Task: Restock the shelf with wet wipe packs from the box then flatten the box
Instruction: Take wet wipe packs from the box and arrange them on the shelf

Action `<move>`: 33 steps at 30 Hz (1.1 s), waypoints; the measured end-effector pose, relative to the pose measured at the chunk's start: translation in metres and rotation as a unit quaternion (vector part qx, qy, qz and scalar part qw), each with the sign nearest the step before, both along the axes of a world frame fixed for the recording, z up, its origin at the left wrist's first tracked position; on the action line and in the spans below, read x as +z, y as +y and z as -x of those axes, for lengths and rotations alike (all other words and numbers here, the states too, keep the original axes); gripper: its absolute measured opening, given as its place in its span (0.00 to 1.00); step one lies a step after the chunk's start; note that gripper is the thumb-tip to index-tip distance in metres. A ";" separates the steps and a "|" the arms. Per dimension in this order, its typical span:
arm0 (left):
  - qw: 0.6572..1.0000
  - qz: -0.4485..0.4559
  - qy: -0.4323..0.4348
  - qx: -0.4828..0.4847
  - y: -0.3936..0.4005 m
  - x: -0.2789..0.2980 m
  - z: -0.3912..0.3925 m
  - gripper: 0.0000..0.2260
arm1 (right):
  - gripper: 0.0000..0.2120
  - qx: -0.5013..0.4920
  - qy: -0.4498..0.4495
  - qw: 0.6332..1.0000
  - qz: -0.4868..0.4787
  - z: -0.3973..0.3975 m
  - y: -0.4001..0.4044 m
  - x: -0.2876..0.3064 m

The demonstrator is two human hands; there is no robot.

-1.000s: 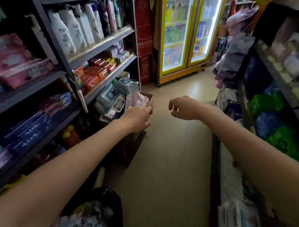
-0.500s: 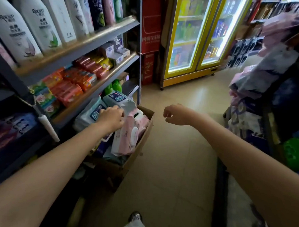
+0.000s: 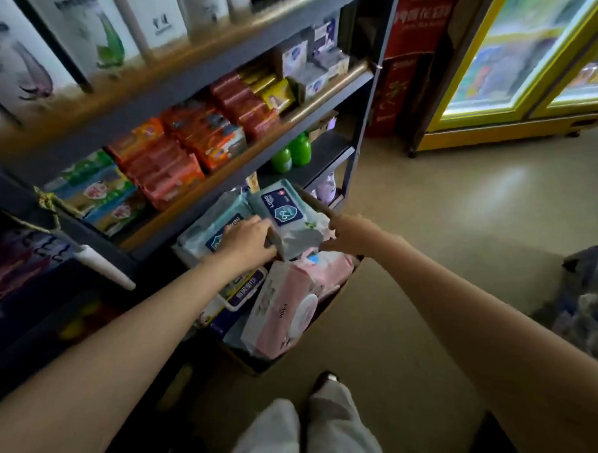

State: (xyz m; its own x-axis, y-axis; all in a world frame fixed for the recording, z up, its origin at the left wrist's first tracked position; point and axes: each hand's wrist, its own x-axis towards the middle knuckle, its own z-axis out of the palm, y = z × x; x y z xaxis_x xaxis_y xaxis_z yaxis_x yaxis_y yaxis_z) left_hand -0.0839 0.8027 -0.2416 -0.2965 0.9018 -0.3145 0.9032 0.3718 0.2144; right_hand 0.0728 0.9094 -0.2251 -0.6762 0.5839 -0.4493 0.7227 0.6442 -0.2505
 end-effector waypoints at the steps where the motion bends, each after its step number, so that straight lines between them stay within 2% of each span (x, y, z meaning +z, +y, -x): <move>1: 1.000 0.003 -0.012 0.016 0.002 -0.004 0.004 0.15 | 0.22 0.003 0.000 1.000 0.003 0.005 0.004 -0.007; 3: 0.999 0.014 -0.029 0.033 0.005 -0.014 0.011 0.15 | 0.24 0.007 -0.022 1.000 0.017 0.014 0.011 -0.026; 6: 0.997 0.024 -0.052 0.044 0.013 -0.024 0.021 0.17 | 0.21 -0.010 -0.038 0.998 0.040 0.025 0.023 -0.055; 10: 0.996 0.008 -0.070 0.056 0.025 -0.040 0.033 0.17 | 0.15 -0.088 0.024 0.996 0.015 0.031 0.029 -0.081; 13: 1.000 -0.012 -0.025 0.011 0.031 -0.043 0.039 0.22 | 0.14 -0.105 0.069 0.992 0.002 0.035 0.024 -0.085; 15: 0.996 -0.025 0.041 -0.069 0.038 -0.037 0.045 0.30 | 0.13 -0.087 0.104 0.991 -0.018 0.040 0.031 -0.068; 17: 0.987 -0.028 0.060 -0.145 0.052 -0.023 0.050 0.40 | 0.12 -0.062 0.151 0.985 -0.054 0.047 0.050 -0.033; 19: 0.984 -0.034 0.015 -0.175 0.072 -0.002 0.047 0.48 | 0.12 -0.039 0.192 0.975 -0.102 0.047 0.072 0.016; 21: 0.979 -0.085 -0.070 -0.174 0.101 0.021 0.036 0.52 | 0.12 -0.018 0.217 0.965 -0.147 0.029 0.093 0.069; 23: 0.963 -0.139 -0.112 -0.203 0.130 0.046 0.014 0.55 | 0.11 0.008 0.197 0.963 -0.185 -0.006 0.106 0.119; 27: 0.919 -0.211 -0.124 -0.310 0.190 0.095 -0.063 0.57 | 0.12 0.018 0.118 0.953 -0.277 -0.095 0.127 0.196; 31: 0.832 -0.311 -0.173 -0.426 0.245 0.150 -0.171 0.59 | 0.15 0.019 -0.005 0.930 -0.367 -0.197 0.134 0.251; 33: 0.788 -0.327 -0.266 -0.448 0.258 0.180 -0.234 0.57 | 0.11 0.029 -0.042 0.894 -0.444 -0.250 0.129 0.284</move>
State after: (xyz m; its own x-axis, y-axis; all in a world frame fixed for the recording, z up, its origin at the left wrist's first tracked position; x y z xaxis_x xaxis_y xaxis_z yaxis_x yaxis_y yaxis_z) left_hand 0.1497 1.0610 -0.0613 0.5688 0.6950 0.4397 0.4585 -0.7118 0.5320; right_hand 0.3225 1.0385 0.0588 -0.7028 0.7005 0.1236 0.6735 0.5993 0.4328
